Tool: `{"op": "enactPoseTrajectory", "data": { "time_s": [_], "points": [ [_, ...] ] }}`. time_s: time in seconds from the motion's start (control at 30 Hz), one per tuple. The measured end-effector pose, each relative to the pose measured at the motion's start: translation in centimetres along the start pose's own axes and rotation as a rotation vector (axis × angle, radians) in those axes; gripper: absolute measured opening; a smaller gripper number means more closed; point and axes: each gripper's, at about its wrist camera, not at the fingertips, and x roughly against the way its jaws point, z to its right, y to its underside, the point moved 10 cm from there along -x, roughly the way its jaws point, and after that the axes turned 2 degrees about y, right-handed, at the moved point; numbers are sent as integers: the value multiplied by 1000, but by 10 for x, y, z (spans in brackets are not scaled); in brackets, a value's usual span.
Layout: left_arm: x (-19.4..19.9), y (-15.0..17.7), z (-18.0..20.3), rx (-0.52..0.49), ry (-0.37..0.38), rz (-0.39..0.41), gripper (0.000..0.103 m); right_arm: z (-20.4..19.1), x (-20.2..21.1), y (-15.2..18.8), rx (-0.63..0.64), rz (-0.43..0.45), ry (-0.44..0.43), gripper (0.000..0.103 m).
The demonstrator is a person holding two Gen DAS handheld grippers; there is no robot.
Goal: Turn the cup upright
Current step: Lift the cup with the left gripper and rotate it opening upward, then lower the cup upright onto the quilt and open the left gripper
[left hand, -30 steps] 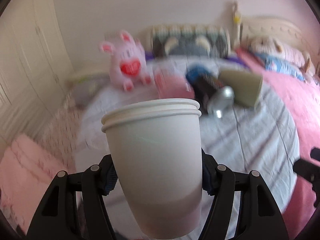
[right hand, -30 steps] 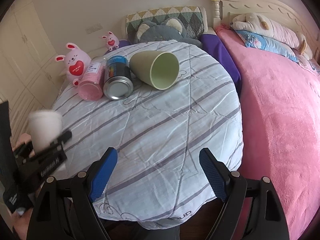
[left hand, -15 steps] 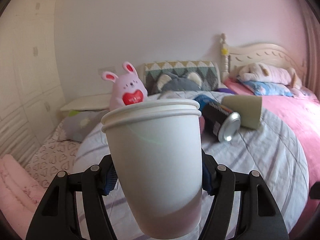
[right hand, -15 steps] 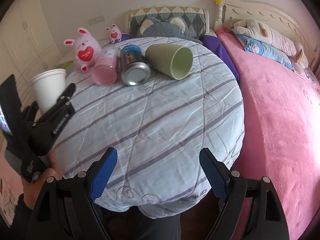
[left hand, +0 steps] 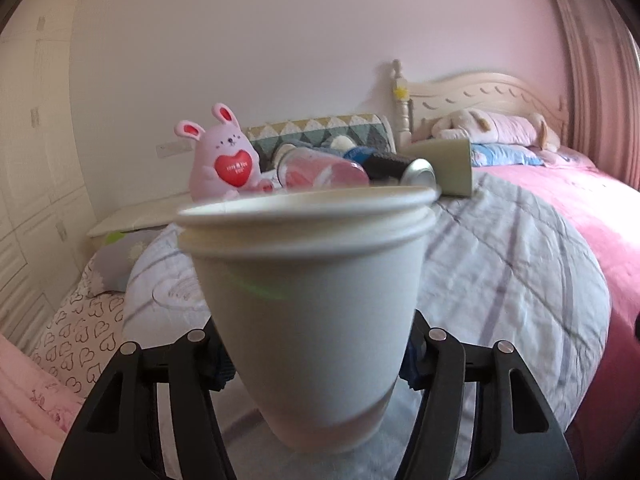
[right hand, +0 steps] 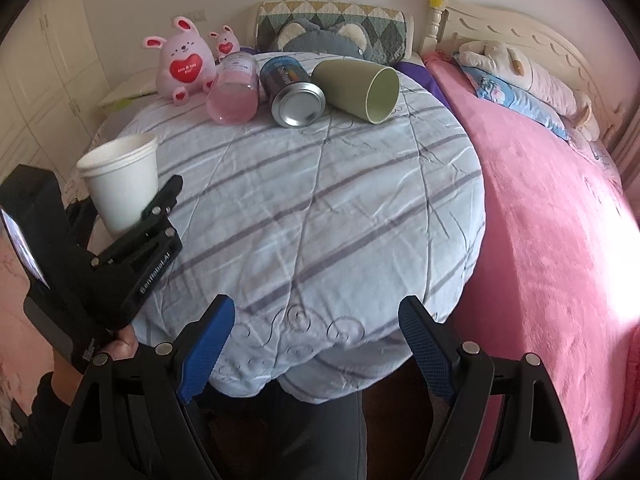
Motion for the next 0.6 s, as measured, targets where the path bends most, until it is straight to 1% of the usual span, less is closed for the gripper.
{"op": "enactPoseTrajectory", "data": {
  "time_s": [0.13,0.33,0.37,0.4,0.5,0.53,0.6],
  "points": [
    [2,8,-2,22,13,-17,61,-4,10,3,10,10,23,85],
    [6,2,-7,27,7,-15,63,-10,21,0,19,34,28,85],
    [6,2,-7,24,6,-17,66,-12,21,0,20,35,27,85],
    [6,1,-7,21,6,-17,72,-13,22,0,22,37,26,85],
    [9,-1,-6,5,5,-10,82,-15,24,0,25,43,20,85],
    [10,-2,-5,2,5,-8,84,-15,25,0,25,45,19,85],
    [12,-4,-5,-1,2,-1,92,-15,26,0,25,48,17,85]
  ]
}}
